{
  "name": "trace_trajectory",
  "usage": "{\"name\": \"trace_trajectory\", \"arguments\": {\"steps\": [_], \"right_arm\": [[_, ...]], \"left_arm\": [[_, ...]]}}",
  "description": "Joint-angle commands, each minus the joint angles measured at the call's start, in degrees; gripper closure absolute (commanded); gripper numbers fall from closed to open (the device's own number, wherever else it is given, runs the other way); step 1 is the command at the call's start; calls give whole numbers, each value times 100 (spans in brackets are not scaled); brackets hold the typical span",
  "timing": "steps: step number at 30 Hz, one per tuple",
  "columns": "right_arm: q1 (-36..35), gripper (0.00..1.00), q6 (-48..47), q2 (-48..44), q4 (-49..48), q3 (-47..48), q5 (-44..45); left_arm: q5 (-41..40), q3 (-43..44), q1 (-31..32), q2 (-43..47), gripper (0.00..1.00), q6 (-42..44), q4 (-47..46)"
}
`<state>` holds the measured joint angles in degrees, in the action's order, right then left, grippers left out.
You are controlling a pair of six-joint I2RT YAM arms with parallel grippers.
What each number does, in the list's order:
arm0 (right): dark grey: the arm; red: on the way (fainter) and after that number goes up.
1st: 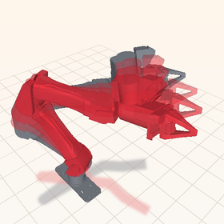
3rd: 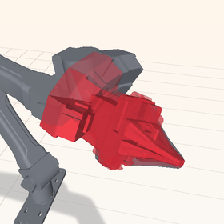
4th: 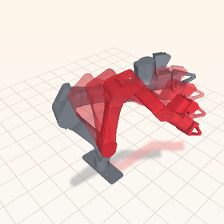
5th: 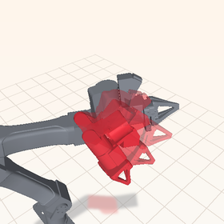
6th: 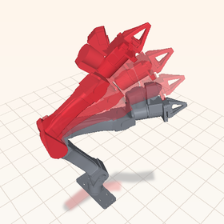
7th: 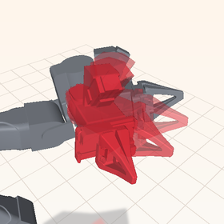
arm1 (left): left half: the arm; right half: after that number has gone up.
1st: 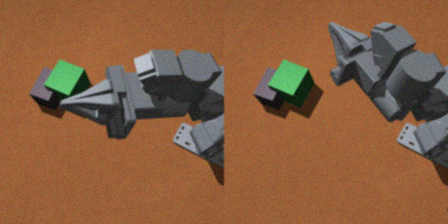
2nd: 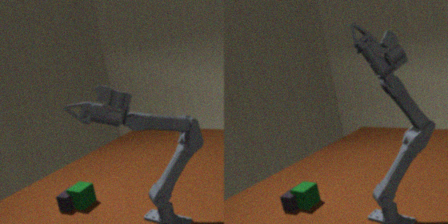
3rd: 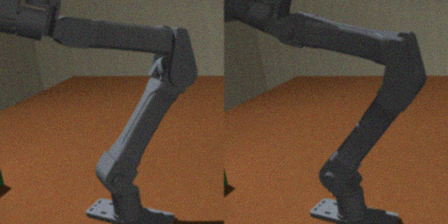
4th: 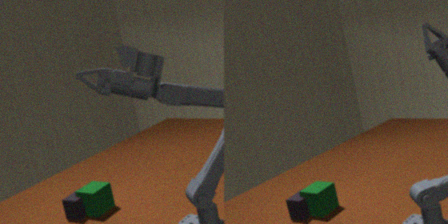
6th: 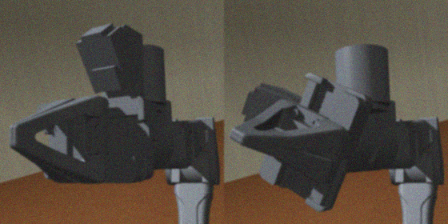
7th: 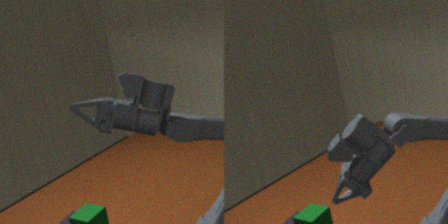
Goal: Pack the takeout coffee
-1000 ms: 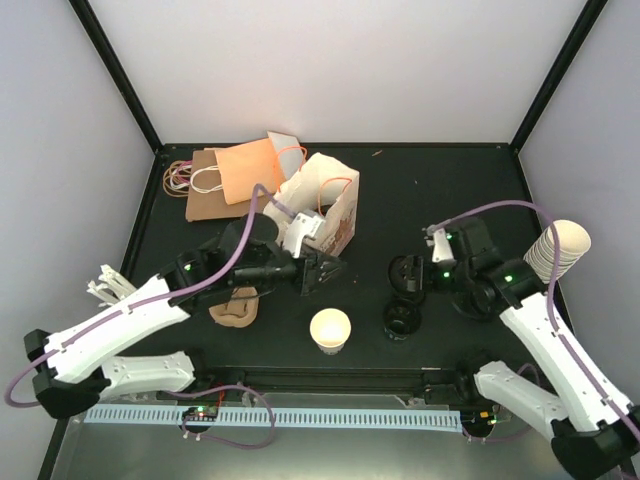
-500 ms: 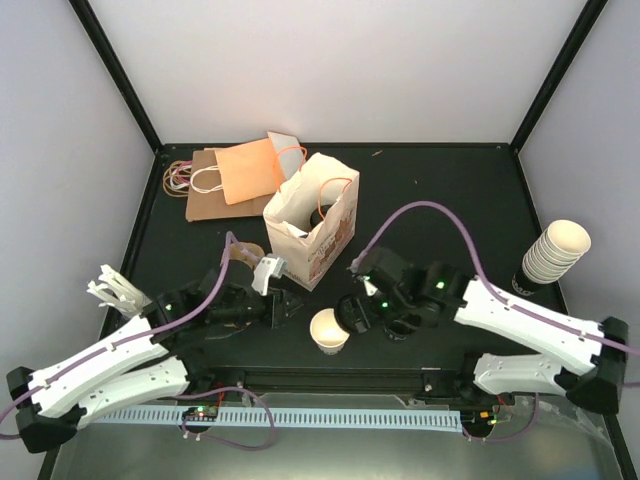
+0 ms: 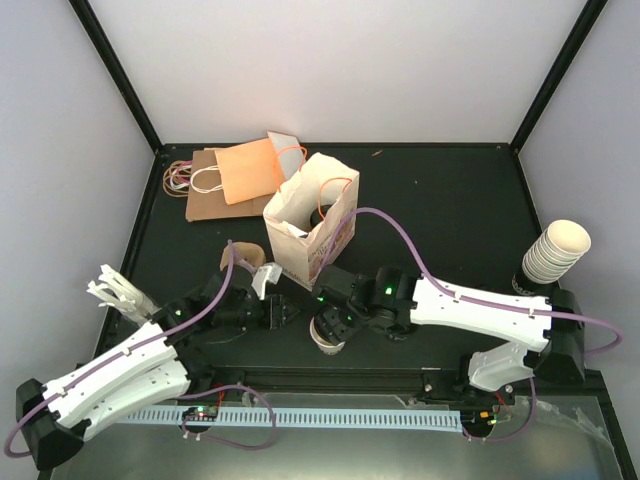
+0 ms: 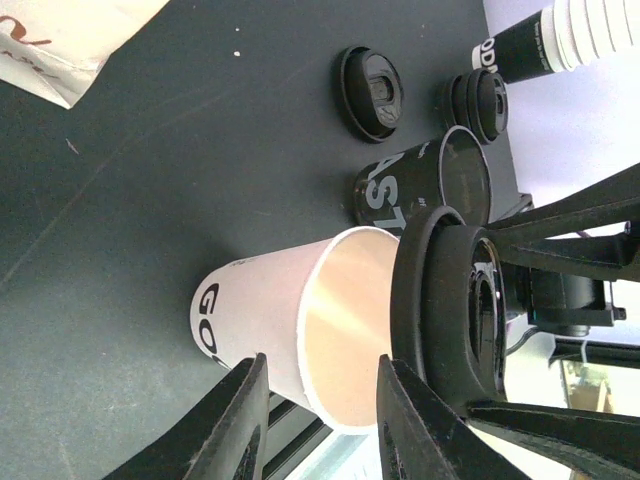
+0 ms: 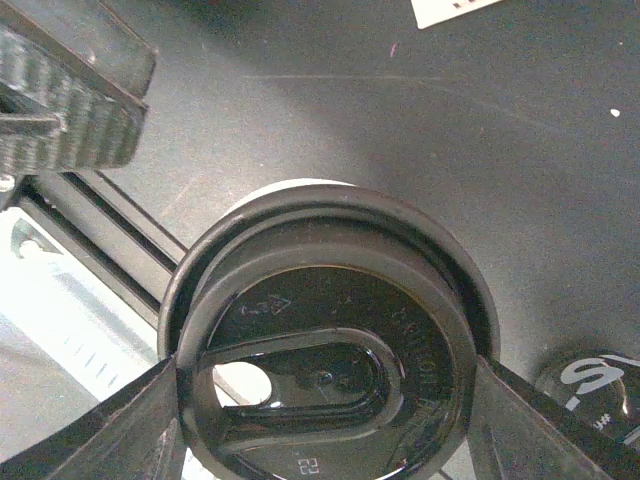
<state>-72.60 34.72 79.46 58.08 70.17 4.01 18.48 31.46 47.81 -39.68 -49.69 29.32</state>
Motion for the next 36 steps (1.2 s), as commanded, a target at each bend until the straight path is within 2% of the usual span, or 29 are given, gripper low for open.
{"name": "trace_trajectory", "arguments": {"steps": [1,10,17,26,31,36], "right_arm": [[-98,32,-85,113,139,155,332],[-188,32,-97,331,182,167,419],[-277,32,-118,426,108,205,434],[-316,32,-173,593,-5,190,452],[-333,32,-215,635,-44,207,444],[-350,32,-284,661,-90,216,426]], "left_arm": [[539,-192,-219,143,67,-225,-501],[943,-530,-379,121,67,-420,-897],[1361,-710,-386,-297,69,-544,-1095],[1311,-731,-386,-491,78,-533,-983],[1327,-831,-382,-696,87,-536,-1034],[1333,-945,-378,-856,90,-546,-1203]]}}
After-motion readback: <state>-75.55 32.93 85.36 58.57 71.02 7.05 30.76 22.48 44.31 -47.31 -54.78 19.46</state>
